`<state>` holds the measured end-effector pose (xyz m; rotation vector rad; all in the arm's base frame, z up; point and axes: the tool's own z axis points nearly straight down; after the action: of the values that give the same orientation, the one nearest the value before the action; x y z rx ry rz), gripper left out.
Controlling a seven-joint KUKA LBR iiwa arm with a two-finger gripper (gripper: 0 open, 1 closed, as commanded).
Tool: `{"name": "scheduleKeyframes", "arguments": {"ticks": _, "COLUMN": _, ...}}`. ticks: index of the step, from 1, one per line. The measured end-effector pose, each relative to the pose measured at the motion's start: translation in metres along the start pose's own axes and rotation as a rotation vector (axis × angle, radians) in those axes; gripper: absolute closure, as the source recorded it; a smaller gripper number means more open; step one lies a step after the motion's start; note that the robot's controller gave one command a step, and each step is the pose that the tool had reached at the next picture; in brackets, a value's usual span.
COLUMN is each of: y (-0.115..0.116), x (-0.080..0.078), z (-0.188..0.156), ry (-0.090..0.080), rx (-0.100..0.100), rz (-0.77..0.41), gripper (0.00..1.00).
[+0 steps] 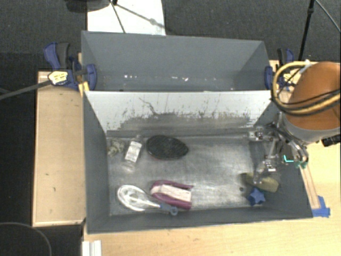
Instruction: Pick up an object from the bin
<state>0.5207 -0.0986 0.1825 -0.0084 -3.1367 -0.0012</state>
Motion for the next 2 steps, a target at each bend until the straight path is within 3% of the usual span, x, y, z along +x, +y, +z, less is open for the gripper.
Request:
{"name": "scheduleKeyframes", "arguments": {"ticks": 1, "y": -0.027, "x": 0.020, "z": 0.084, "ry": -0.012, "rx": 0.000, "rz": -0.369, "gripper": 0.00}}
{"name": "scheduleKeyframes", "arguments": {"ticks": 2, "y": -0.041, "x": 0.015, "z": 0.089, "ry": 0.003, "rx": 0.001, "rz": -0.688, "gripper": 0.00}}
